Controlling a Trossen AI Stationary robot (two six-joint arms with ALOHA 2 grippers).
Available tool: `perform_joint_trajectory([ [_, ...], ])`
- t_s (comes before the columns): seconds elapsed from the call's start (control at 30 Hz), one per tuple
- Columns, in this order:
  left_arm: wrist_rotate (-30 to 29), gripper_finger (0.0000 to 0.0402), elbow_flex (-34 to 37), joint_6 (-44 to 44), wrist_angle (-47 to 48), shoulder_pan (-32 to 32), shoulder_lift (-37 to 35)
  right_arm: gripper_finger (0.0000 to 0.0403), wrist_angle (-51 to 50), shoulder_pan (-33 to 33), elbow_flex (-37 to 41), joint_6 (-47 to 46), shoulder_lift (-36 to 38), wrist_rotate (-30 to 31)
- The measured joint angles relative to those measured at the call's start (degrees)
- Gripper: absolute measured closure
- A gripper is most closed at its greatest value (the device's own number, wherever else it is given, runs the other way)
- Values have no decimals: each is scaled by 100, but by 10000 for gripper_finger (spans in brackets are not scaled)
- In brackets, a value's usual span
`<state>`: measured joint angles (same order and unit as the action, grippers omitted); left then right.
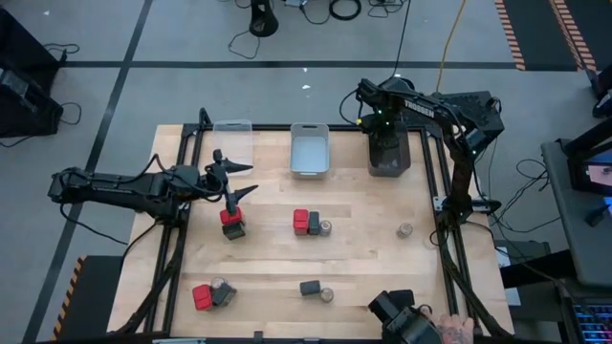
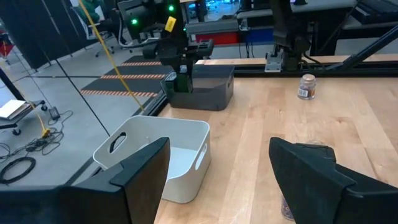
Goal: Sort spices by type
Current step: Put the green seasoning can into the black bin
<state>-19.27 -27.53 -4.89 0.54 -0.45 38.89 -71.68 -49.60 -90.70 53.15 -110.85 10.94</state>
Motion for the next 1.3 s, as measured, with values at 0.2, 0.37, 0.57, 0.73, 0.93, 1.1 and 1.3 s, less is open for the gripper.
perform_joint_trajectory([
  [0.2,0,120,0,-1,0,0,0,271,9,0,0,-171,2,-20],
  [0.37,0,120,0,-2,0,0,0,235,13,0,-4,-298,2,36],
  [0.57,0,120,0,0,0,0,2,215,7,28,-7,-297,2,572],
  [0.73,0,120,0,0,0,0,1,221,-145,73,-7,-295,94,691],
  [0.93,4,120,0,0,0,0,2,242,-270,189,-7,-332,560,451],
  [1.1,57,120,0,0,0,-2,2,255,-329,406,-9,-859,1009,-743],
  [1.3,73,120,0,4,0,-2,2,258,-80,1044,-9,-1464,1426,-1663],
])
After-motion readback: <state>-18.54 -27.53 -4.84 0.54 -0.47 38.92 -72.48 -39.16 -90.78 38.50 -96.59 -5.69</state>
